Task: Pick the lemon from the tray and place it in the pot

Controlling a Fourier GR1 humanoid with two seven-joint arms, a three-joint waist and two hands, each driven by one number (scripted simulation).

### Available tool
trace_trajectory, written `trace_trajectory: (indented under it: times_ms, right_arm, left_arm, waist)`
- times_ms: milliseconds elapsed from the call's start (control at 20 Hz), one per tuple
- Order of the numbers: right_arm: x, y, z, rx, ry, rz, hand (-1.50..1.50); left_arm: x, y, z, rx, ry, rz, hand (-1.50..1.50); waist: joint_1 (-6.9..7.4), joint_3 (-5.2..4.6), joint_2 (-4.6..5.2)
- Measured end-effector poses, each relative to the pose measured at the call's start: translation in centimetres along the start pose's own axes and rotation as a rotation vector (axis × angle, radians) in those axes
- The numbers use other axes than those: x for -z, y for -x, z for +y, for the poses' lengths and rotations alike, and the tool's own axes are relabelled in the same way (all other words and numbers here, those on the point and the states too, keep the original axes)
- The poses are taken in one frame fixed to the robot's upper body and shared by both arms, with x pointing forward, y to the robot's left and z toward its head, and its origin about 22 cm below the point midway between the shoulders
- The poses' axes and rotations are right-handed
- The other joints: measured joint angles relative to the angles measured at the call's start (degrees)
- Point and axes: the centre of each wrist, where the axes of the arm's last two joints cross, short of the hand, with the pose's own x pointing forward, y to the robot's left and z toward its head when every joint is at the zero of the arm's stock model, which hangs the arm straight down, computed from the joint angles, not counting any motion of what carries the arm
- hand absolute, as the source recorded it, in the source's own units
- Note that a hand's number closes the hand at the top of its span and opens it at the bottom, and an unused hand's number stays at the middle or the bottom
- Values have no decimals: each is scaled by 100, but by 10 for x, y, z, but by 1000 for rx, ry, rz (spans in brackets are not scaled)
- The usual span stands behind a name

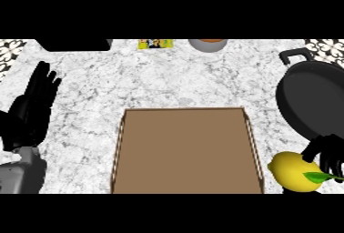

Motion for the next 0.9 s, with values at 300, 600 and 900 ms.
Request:
trace_trajectory:
  times_ms: [300,600,900]
  right_arm:
    - [28,32,-29,106,37,60,150]
    - [63,85,-40,158,40,121,150]
    - [89,131,-37,64,101,145,150]
  left_arm:
    - [1,5,-2,-1,8,3,0]
    - [2,3,-9,-5,17,2,0]
    - [2,2,-12,-1,31,-5,0]
  waist:
    - [44,1,9]
    - [87,0,17]
    - [156,0,41]
